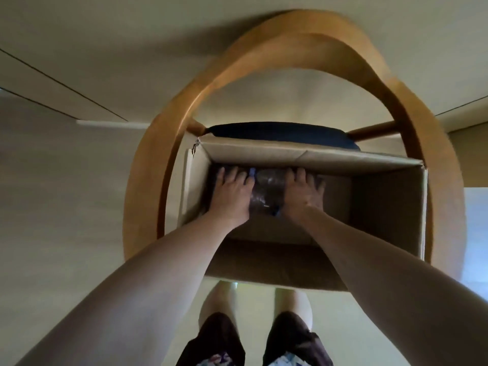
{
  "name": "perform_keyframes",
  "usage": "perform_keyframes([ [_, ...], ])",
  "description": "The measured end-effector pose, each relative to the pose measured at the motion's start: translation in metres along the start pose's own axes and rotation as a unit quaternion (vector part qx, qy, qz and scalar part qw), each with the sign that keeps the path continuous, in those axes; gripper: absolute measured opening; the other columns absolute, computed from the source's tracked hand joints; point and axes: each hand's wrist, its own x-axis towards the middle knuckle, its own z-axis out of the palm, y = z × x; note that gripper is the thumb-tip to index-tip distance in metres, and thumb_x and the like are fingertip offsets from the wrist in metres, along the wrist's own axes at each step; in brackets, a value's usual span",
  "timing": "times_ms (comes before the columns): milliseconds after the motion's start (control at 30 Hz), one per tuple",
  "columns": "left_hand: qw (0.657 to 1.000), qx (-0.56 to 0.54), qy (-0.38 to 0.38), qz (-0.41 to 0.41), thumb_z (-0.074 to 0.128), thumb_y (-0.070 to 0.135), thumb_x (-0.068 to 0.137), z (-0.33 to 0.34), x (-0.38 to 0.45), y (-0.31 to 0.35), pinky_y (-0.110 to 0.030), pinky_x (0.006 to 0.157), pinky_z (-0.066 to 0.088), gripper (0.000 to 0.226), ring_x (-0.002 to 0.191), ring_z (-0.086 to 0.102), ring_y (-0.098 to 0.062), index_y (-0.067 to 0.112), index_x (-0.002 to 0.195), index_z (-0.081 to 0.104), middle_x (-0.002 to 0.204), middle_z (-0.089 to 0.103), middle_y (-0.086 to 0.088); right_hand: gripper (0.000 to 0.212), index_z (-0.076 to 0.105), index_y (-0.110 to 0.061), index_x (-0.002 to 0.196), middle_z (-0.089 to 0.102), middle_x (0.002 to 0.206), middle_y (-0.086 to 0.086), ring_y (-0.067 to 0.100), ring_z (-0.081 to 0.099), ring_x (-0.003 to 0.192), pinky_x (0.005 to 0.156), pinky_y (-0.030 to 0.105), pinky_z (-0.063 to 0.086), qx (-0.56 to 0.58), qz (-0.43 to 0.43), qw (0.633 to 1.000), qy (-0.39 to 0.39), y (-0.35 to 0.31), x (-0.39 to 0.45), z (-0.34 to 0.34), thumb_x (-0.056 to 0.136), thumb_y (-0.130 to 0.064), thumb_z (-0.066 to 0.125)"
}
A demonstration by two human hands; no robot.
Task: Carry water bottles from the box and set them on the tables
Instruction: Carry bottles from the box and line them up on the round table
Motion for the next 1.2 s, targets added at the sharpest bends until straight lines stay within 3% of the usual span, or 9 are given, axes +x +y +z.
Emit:
perform_keyframes([
  [100, 0.998, 0.069, 0.002, 0.007, 0.086, 0.023, 0.066, 0.009, 0.004, 0.010, -0.065, 0.122, 0.011, 0.088, 0.142, 0.032, -0.037, 0.018, 0.145, 0.048, 0.145, 0.048, -0.010, 0.113, 0.024, -0.021, 0.150, 0.030, 0.145, 0.016, 0.042, 0.034, 0.136, 0.112, 0.063, 0.033, -0.006, 0.010, 1.000, -0.009, -0.003, 0.003, 0.007, 0.062, -0.037, 0.094],
  [267, 0.990, 0.130, -0.025, 0.039, 0.087, 0.024, 0.067, 0.016, 0.005, 0.011, -0.071, 0.116, 0.016, 0.086, 0.135, 0.035, -0.037, 0.026, 0.145, 0.050, 0.143, 0.045, -0.007, 0.104, 0.024, -0.018, 0.146, 0.045, 0.142, 0.016, 0.039, 0.051, 0.130, 0.102, 0.052, 0.046, 0.129, 0.065, 0.988, -0.053, -0.001, -0.004, 0.021, 0.067, -0.030, 0.091],
  [467, 0.987, 0.110, -0.093, 0.070, 0.075, 0.027, 0.084, 0.012, -0.004, 0.010, -0.068, 0.121, 0.006, 0.067, 0.135, 0.046, -0.031, 0.028, 0.145, 0.046, 0.132, 0.060, -0.003, 0.080, 0.033, -0.019, 0.136, 0.059, 0.132, 0.015, 0.038, 0.060, 0.123, 0.099, 0.046, 0.052, 0.209, 0.088, 0.971, -0.075, 0.012, -0.027, 0.038, 0.075, -0.033, 0.082],
  [633, 0.991, 0.037, -0.121, 0.033, 0.082, 0.043, 0.075, -0.011, -0.024, 0.014, -0.065, 0.118, 0.022, 0.079, 0.134, 0.047, -0.035, 0.030, 0.143, 0.046, 0.132, 0.062, -0.007, 0.078, 0.035, -0.022, 0.126, 0.066, 0.118, 0.012, 0.037, 0.066, 0.110, 0.088, 0.041, 0.056, 0.224, 0.115, 0.966, -0.060, 0.028, -0.050, 0.016, 0.067, -0.033, 0.085],
  [767, 0.991, -0.052, -0.125, 0.003, 0.090, 0.049, 0.058, -0.048, -0.040, 0.013, -0.046, 0.092, 0.050, 0.079, 0.114, 0.061, -0.033, 0.028, 0.125, 0.053, 0.120, 0.066, -0.007, 0.086, 0.040, -0.015, 0.125, 0.069, 0.114, 0.014, 0.037, 0.068, 0.105, 0.075, 0.034, 0.052, 0.300, 0.146, 0.943, -0.002, 0.042, -0.079, -0.009, 0.058, -0.030, 0.091],
  [867, 0.987, -0.115, -0.117, -0.006, 0.087, 0.054, 0.051, -0.083, -0.054, 0.020, -0.033, 0.073, 0.049, 0.069, 0.092, 0.060, -0.026, 0.028, 0.105, 0.053, 0.107, 0.065, -0.004, 0.085, 0.040, -0.013, 0.120, 0.067, 0.114, 0.013, 0.036, 0.066, 0.108, 0.075, 0.032, 0.047, 0.338, 0.164, 0.926, 0.037, 0.048, -0.106, -0.029, 0.055, -0.027, 0.093],
  [1033, 0.965, -0.246, -0.091, -0.020, 0.083, 0.052, 0.053, -0.152, -0.076, 0.069, -0.030, 0.075, 0.045, 0.064, 0.096, 0.060, -0.024, 0.028, 0.108, 0.059, 0.109, 0.065, -0.001, 0.077, 0.039, -0.018, 0.111, 0.060, 0.098, 0.002, 0.029, 0.064, 0.099, 0.069, 0.030, 0.044, 0.445, 0.199, 0.869, 0.091, 0.065, -0.166, -0.065, 0.057, -0.025, 0.093],
  [1133, 0.942, -0.317, -0.110, 0.030, 0.086, 0.039, 0.054, -0.194, -0.090, 0.116, -0.034, 0.091, 0.051, 0.073, 0.105, 0.061, -0.022, 0.025, 0.122, 0.063, 0.121, 0.066, -0.003, 0.075, 0.046, -0.020, 0.114, 0.055, 0.094, -0.003, 0.020, 0.059, 0.091, 0.061, 0.028, 0.044, 0.528, 0.223, 0.811, 0.115, 0.090, -0.211, -0.091, 0.056, -0.029, 0.092],
  [1200, 0.945, -0.304, -0.096, 0.065, 0.084, 0.044, 0.047, -0.221, -0.103, 0.151, -0.034, 0.092, 0.054, 0.062, 0.097, 0.066, -0.017, 0.039, 0.108, 0.069, 0.109, 0.073, 0.004, 0.075, 0.047, -0.022, 0.114, 0.053, 0.094, -0.005, 0.013, 0.057, 0.084, 0.055, 0.026, 0.043, 0.580, 0.232, 0.769, 0.133, 0.113, -0.244, -0.104, 0.054, -0.031, 0.092],
])
